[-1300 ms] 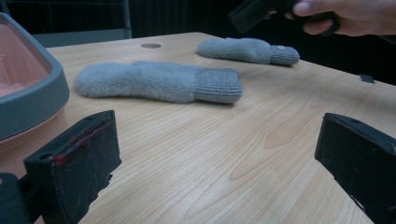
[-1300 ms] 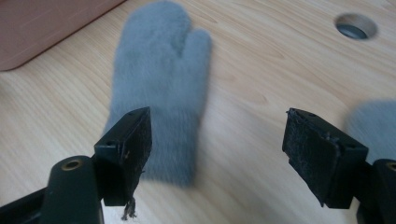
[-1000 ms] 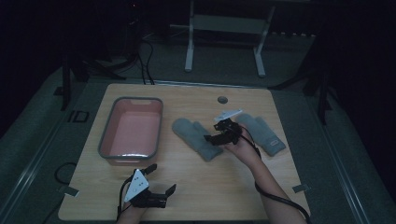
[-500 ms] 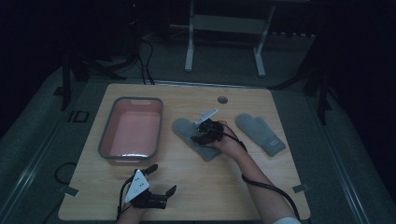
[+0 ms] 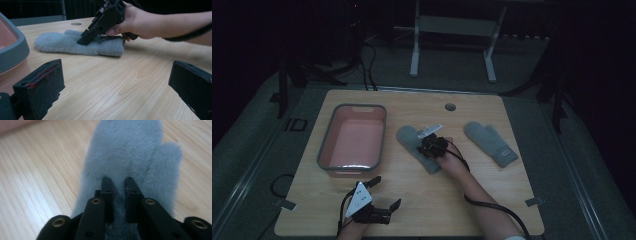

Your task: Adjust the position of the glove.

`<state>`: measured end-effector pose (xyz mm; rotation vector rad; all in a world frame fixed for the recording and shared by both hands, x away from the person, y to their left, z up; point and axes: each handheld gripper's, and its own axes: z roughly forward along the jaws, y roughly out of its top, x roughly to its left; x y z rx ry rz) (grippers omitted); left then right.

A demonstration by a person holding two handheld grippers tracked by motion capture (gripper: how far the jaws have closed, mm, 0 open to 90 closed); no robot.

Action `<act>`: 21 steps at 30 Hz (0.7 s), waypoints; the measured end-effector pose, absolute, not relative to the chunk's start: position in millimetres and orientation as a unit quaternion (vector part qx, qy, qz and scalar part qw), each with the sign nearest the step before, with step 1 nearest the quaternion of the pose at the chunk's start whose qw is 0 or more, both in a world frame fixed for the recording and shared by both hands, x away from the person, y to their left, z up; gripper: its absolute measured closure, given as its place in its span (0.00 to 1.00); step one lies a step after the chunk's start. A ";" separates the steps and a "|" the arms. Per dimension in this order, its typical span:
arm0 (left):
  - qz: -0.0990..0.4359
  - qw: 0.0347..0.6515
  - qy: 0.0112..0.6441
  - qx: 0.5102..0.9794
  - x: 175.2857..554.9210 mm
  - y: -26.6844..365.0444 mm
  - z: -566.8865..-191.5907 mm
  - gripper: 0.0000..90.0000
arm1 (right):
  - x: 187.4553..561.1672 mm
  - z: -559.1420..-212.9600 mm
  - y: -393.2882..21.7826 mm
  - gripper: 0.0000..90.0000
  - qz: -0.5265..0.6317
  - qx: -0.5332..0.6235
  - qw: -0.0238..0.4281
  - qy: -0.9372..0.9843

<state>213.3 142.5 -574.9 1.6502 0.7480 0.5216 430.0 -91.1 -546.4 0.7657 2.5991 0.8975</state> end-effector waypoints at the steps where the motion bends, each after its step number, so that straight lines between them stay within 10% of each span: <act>1: 0.223 0.588 0.321 0.708 213.4 142.6 -574.9 0.01 | 428.5 -544.5 -91.5 0.91 0.317 0.279 0.143 0.895; 21: 0.225 0.586 0.321 0.709 213.7 141.6 -574.9 0.01 | 401.2 -507.0 -113.5 0.93 0.357 0.525 0.212 0.743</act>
